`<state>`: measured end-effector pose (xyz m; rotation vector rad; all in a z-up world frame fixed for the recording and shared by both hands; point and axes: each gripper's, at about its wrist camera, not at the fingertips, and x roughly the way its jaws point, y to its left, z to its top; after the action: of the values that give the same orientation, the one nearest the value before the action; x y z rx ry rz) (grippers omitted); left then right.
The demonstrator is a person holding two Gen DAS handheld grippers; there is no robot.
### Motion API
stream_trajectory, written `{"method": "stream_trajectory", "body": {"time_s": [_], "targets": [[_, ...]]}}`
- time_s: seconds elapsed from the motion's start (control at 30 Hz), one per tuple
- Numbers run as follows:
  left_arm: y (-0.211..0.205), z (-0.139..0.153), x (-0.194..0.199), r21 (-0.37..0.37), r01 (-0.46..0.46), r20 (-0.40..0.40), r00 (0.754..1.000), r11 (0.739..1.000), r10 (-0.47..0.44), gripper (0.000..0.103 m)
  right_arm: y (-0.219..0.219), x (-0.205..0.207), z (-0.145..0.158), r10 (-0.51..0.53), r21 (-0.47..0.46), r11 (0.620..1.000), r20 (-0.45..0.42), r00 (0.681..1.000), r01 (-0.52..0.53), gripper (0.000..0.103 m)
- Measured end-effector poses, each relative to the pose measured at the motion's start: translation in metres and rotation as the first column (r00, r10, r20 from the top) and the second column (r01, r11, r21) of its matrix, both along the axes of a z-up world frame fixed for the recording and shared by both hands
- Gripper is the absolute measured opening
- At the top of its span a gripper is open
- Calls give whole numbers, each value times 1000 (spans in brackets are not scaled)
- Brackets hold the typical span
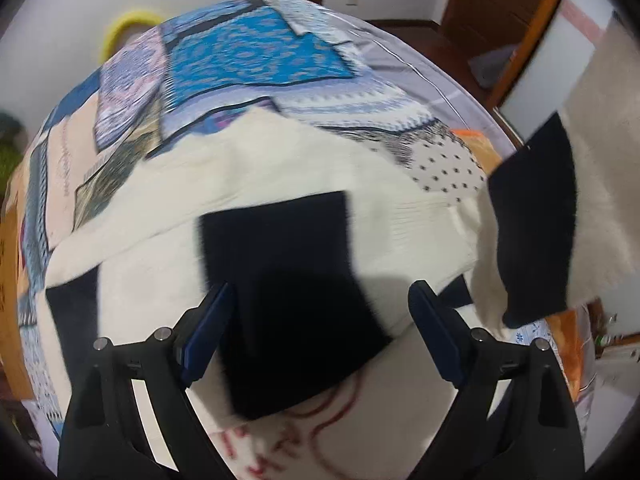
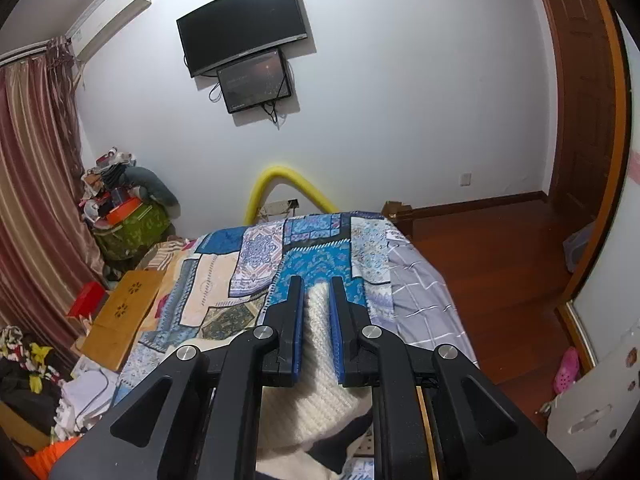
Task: Fold small clothes
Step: 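Lower the sleeve onto the sweater and open the right gripper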
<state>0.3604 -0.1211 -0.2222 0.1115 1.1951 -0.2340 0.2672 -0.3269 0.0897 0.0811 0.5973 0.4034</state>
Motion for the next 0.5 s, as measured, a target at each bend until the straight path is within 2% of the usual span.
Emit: {"method": "stream_trajectory", "body": {"time_s": [0.07,0.17,0.27,0.37,0.5], "targets": [[-6,1,-1,11,7,13,1000,1000,-7,89,1,-1,2,4,-4,1000,13,1000,-4,6],[-4,6,-6,9,9,28,1000,1000,-9,89,8,-2,5,26,7,1000,22,999,-27,6],[9,13,-9,8,-24,46,999,1000,24,89,24,0,-2,49,-35,998,24,999,-48,6],[31,23,-13,-11,-68,65,996,998,68,89,36,6,-24,78,-49,996,-30,997,-79,6],[67,39,-21,-54,-131,86,987,990,136,89,50,12,-68,101,-61,992,-123,987,-109,6]]}}
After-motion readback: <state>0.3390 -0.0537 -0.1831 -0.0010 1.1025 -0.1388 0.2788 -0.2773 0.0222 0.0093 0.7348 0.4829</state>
